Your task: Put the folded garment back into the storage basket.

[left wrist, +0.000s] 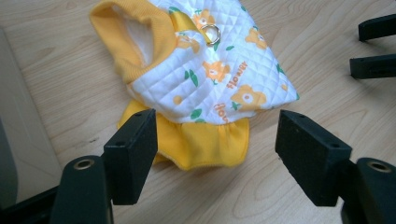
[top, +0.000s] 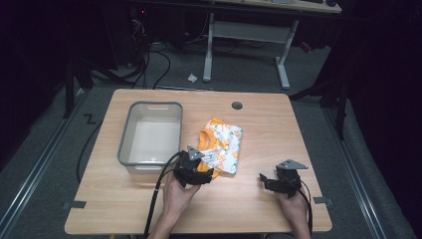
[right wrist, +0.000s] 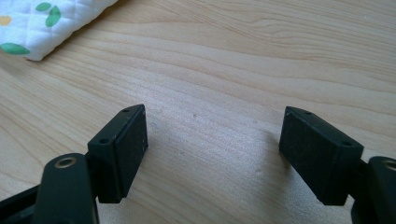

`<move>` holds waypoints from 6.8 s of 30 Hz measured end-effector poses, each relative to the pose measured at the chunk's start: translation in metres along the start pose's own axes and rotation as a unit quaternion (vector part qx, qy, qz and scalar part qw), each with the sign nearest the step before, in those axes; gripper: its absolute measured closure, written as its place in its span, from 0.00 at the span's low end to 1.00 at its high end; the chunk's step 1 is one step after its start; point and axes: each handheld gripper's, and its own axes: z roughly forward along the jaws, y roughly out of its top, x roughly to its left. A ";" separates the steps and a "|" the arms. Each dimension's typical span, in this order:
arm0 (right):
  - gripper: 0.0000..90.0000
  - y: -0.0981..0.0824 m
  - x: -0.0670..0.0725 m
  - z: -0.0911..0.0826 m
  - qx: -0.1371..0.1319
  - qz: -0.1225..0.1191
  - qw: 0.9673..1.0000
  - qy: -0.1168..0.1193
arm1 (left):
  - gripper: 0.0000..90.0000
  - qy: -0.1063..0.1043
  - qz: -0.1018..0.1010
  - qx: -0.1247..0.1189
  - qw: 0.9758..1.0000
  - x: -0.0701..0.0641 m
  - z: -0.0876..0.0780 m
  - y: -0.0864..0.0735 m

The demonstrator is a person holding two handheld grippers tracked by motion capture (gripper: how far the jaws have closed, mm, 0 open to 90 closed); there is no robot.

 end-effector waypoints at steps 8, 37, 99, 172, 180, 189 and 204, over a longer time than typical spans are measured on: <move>0.26 0.000 0.000 0.000 0.000 -0.001 1.000 0.000 | 0.32 0.007 0.006 0.009 1.000 0.001 0.009 0.009; 0.26 0.000 0.000 0.000 -0.001 -0.002 1.000 0.001 | 0.30 0.024 -0.018 -0.002 1.000 0.018 0.041 0.040; 0.26 0.000 0.000 0.000 0.000 -0.001 1.000 0.000 | 0.85 -0.003 0.002 0.048 0.999 0.020 0.095 0.041; 0.26 0.000 0.000 0.000 -0.001 -0.002 1.000 0.001 | 0.87 -0.094 -0.014 -0.115 0.989 0.034 -0.035 0.053; 0.26 0.000 0.000 0.000 -0.001 -0.002 1.000 0.001 | 0.87 -0.092 -0.025 -0.127 0.987 0.044 -0.047 0.052; 0.26 0.000 0.000 0.000 -0.001 -0.002 1.000 0.001 | 0.87 -0.087 -0.031 -0.131 0.987 0.052 -0.055 0.049; 0.26 0.000 0.000 0.000 0.000 0.000 1.000 0.001 | 0.87 -0.075 -0.042 -0.144 0.986 0.067 -0.073 0.046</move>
